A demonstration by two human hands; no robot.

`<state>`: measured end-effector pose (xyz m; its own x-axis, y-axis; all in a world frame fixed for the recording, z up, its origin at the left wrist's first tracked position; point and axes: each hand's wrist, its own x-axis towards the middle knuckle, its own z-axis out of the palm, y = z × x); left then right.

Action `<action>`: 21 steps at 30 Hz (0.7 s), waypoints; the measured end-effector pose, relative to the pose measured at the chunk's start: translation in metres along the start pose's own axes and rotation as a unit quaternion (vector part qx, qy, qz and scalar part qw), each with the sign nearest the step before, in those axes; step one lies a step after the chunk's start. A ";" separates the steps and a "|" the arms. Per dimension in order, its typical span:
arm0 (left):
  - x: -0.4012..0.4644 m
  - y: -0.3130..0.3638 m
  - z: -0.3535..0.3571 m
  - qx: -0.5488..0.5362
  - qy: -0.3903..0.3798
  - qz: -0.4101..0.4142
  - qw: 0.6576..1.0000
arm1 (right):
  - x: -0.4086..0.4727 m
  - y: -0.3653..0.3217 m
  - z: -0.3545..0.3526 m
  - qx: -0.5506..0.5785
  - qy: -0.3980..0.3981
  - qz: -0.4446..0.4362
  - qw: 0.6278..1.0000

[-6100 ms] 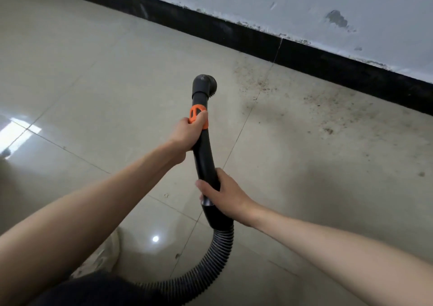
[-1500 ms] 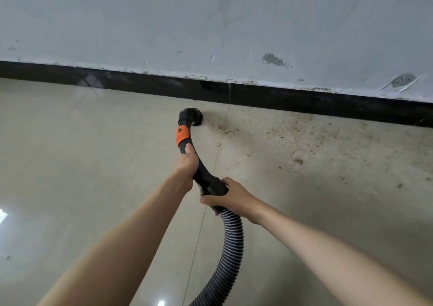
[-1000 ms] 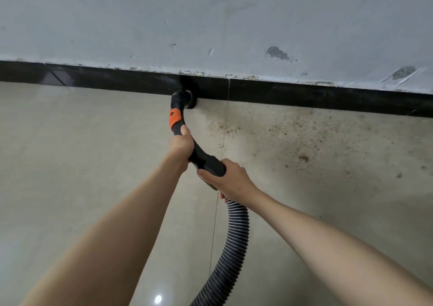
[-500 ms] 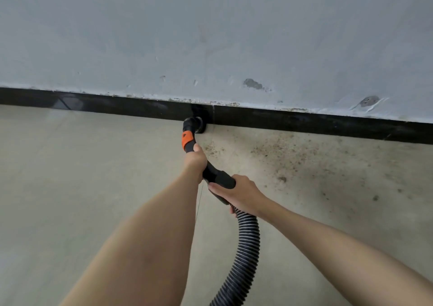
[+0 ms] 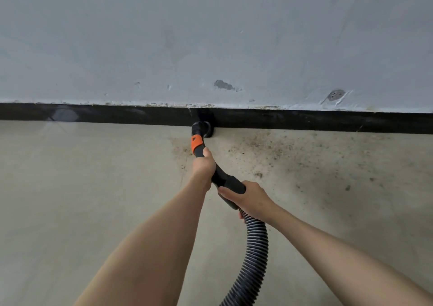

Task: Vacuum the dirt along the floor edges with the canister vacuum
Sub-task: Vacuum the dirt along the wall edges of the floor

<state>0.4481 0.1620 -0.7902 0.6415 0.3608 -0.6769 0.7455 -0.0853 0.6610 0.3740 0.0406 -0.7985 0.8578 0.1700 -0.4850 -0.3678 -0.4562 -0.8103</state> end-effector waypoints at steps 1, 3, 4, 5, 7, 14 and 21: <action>-0.002 -0.001 0.005 0.003 -0.007 0.006 1.000 | -0.004 0.004 -0.003 0.013 0.003 0.002 1.000; -0.003 -0.004 0.013 0.006 -0.021 0.015 1.000 | -0.009 0.009 -0.006 0.040 0.009 0.006 0.999; -0.004 -0.005 0.016 0.007 -0.029 0.019 0.999 | -0.011 0.011 -0.007 0.051 0.014 0.007 0.999; -0.005 -0.005 0.018 0.008 -0.038 0.023 0.999 | -0.012 0.013 -0.007 0.061 0.020 0.010 0.998; -0.006 -0.006 0.021 0.014 -0.059 0.027 0.998 | -0.016 0.015 -0.006 0.081 0.033 0.016 0.996; -0.007 -0.003 -0.004 0.028 -0.113 0.049 0.992 | -0.023 0.000 0.025 0.103 0.061 0.034 0.992; 0.012 0.010 -0.057 0.019 -0.101 0.085 0.991 | -0.011 -0.047 0.069 0.122 0.047 0.027 0.991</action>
<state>0.4533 0.2183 -0.7736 0.7788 0.1454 -0.6102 0.6272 -0.1663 0.7609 0.3573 0.1205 -0.7784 0.8602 0.0644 -0.5058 -0.4794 -0.2359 -0.8453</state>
